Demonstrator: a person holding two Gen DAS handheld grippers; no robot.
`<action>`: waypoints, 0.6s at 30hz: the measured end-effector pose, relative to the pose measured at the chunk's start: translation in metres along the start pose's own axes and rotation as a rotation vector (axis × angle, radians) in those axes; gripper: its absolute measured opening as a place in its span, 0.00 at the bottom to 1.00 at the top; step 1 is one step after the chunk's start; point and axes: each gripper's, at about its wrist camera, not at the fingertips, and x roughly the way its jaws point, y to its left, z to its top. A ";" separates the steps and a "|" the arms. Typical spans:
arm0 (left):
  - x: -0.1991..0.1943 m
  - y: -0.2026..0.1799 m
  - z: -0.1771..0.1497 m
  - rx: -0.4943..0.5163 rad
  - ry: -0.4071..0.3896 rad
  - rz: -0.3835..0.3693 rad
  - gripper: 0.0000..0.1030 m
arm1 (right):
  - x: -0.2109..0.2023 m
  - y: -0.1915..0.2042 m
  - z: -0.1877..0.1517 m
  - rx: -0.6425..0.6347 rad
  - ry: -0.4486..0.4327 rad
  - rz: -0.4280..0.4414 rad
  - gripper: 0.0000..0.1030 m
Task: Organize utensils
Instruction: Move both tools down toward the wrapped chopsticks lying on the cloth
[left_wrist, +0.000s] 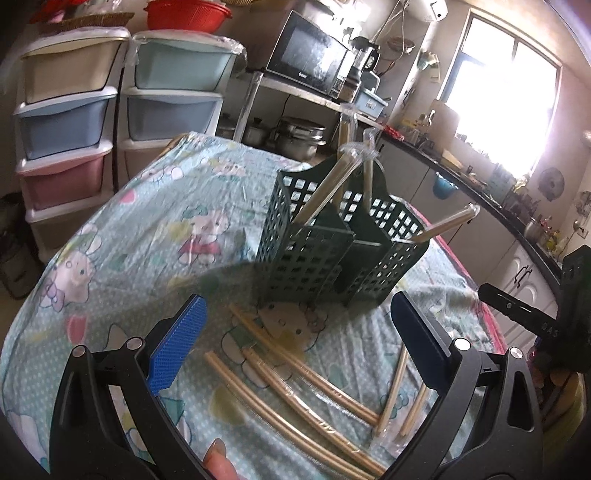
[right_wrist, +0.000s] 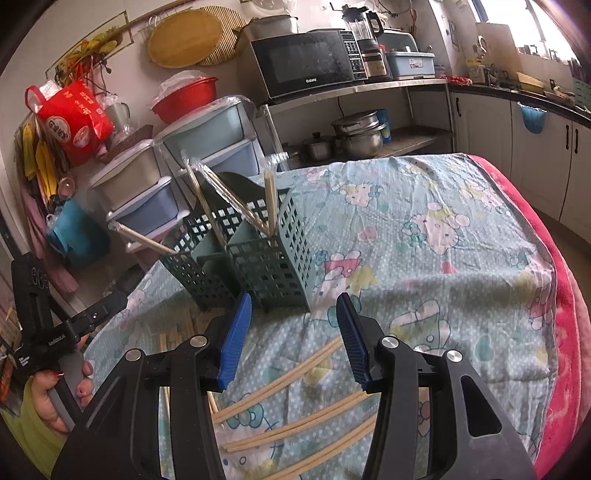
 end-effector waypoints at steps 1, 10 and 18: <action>0.001 0.001 -0.001 -0.002 0.006 0.002 0.90 | 0.000 0.000 -0.001 0.001 0.004 -0.002 0.45; 0.011 0.019 -0.017 -0.040 0.078 0.041 0.90 | 0.005 -0.010 -0.018 0.014 0.048 -0.026 0.45; 0.027 0.027 -0.034 -0.090 0.170 0.026 0.77 | 0.009 -0.019 -0.031 0.036 0.084 -0.048 0.45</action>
